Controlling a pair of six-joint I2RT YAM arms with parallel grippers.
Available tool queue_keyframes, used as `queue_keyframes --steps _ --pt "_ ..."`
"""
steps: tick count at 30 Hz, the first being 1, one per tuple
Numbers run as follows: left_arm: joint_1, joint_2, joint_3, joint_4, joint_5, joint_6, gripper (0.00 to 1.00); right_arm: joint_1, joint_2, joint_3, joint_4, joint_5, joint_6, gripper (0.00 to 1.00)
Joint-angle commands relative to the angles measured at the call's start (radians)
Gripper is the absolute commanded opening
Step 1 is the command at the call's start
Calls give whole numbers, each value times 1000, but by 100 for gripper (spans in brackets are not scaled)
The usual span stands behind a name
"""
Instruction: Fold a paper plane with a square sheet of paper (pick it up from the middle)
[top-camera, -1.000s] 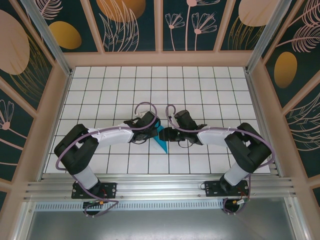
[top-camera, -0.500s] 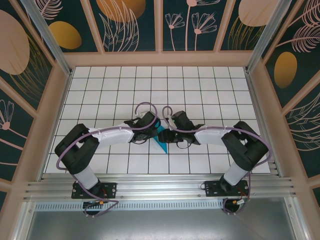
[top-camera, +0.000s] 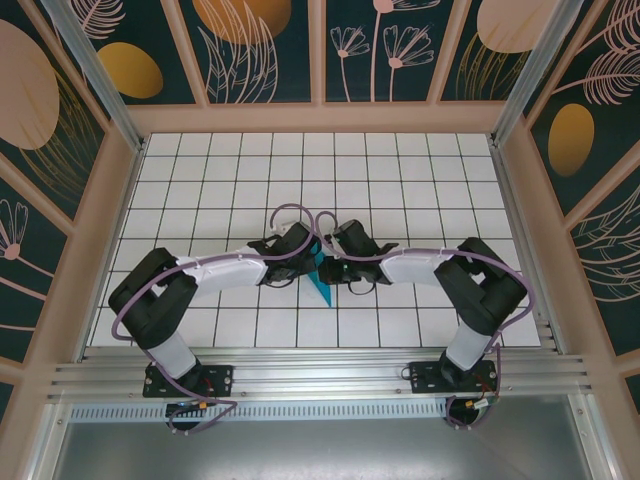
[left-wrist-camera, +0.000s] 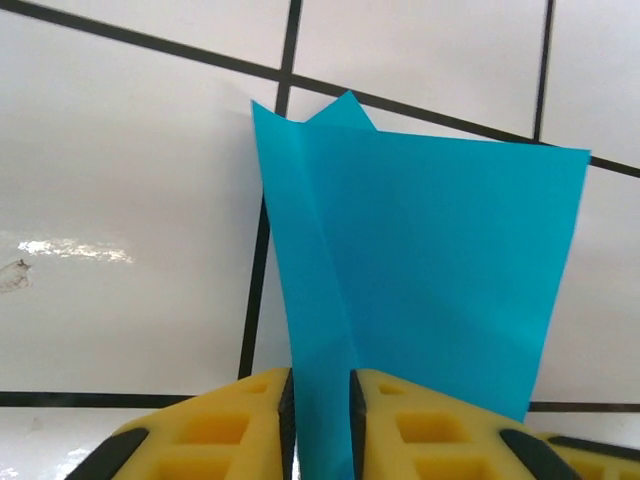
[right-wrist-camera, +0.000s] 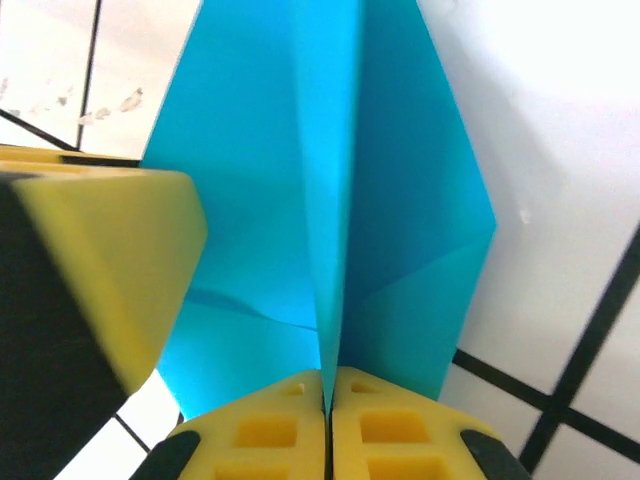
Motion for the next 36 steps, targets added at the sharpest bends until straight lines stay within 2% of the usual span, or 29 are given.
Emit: queue_keyframes --steps 1,5,9,15,22,30,36 --pt "1 -86 -21 45 6 -1 34 7 -58 53 -110 113 -27 5" --pt "1 -189 -58 82 -51 -14 49 4 -94 130 -292 353 -7 5" --pt "3 -262 -100 80 -129 -30 52 -11 -46 218 -441 506 5 5" --pt "2 -295 -130 64 -167 -65 53 -19 49 303 -485 475 25 7" --pt "2 -298 -142 62 -165 -70 53 -19 138 323 -486 461 55 9" --pt "3 -287 -138 61 -163 -66 53 -18 162 298 -462 437 72 24" --pt "2 -278 -133 61 -156 -65 53 -5 190 304 -469 437 79 29"
